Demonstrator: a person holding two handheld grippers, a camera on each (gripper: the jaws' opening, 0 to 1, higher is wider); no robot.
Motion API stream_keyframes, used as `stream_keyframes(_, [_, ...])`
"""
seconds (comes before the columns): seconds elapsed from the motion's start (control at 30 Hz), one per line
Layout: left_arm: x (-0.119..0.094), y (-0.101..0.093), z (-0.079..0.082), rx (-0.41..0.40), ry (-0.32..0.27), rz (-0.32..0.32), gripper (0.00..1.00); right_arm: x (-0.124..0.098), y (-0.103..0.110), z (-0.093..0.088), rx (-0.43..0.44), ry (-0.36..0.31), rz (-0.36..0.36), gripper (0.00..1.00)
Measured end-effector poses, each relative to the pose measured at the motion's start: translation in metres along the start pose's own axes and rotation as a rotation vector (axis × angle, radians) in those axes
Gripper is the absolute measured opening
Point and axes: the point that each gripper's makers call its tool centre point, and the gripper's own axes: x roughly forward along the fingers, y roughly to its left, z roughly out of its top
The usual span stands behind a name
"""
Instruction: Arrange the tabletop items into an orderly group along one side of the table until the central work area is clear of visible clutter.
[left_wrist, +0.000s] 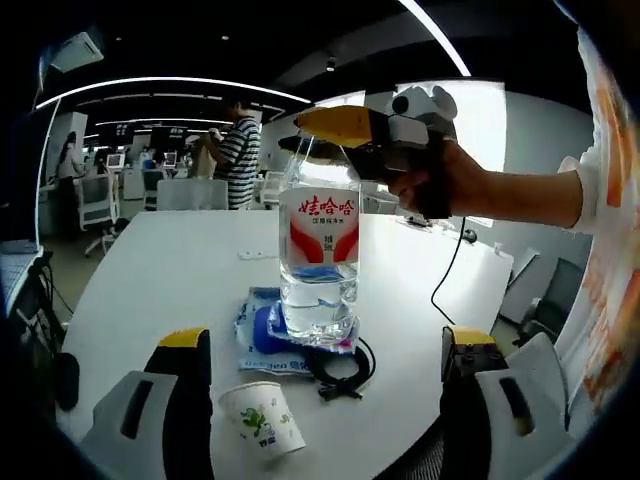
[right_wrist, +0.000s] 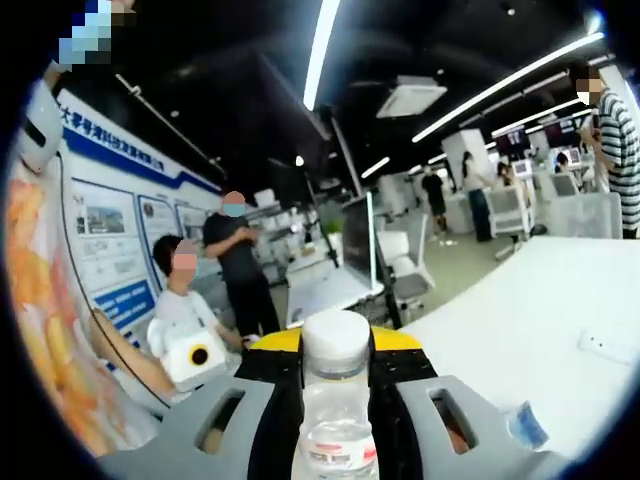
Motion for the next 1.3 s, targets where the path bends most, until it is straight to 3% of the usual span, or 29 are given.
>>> stream_keyframes(0.33, [-0.008, 0.004, -0.012, -0.061, -0.018, 0.066, 0.97, 0.006, -0.008, 0.0, -0.005, -0.009, 0.007, 0.21])
stream_keyframes(0.53, [-0.01, 0.007, -0.012, -0.078, -0.031, 0.086, 0.97, 0.01, -0.015, -0.002, -0.017, 0.004, 0.011, 0.21])
stream_keyframes(0.87, [-0.011, 0.008, -0.018, -0.114, -0.031, 0.101, 0.95, 0.021, -0.039, -0.003, 0.002, -0.014, 0.007, 0.21])
stream_keyframes(1.3, [-0.003, 0.002, -0.023, -0.144, -0.017, 0.074, 0.94, 0.025, -0.063, -0.014, -0.029, 0.007, 0.007, 0.21])
